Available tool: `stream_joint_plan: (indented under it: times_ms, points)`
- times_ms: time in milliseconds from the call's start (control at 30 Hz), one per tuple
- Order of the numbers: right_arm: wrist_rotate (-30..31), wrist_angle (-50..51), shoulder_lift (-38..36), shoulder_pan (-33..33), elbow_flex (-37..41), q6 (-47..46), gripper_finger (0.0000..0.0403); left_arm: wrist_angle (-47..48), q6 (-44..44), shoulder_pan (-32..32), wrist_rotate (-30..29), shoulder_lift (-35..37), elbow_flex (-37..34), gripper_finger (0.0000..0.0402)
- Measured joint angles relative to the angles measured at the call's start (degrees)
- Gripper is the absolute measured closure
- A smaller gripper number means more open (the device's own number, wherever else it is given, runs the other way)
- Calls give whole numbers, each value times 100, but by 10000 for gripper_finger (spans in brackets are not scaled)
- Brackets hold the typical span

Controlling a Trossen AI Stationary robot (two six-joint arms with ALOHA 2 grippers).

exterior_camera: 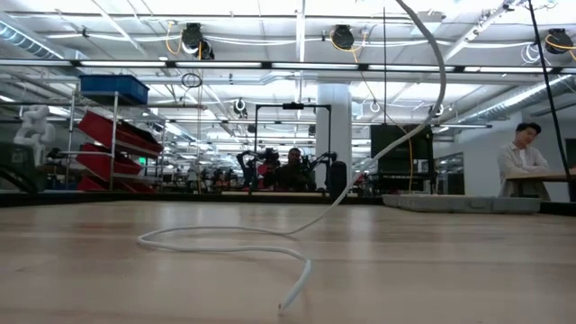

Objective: Coil cords
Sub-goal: Uncoil the white wire from the spool

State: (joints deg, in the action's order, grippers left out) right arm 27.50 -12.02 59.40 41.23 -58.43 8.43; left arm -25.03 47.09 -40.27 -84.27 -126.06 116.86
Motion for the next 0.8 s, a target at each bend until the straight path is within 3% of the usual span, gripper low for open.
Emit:
stream_joint_plan:
  times_ms: [100, 233, 800]
  points:
    - [0, -23, 2, 0, 0, 1, 403, 363, -322, 0, -50, 0, 0, 401]
    - [-1, 46, 4, 6, 0, -9, 403, 531, -267, 19, -566, -11, -4, 401]
    - [-35, 715, -332, 183, 2, -408, 403, 655, -484, 39, -491, -42, -4, 401]
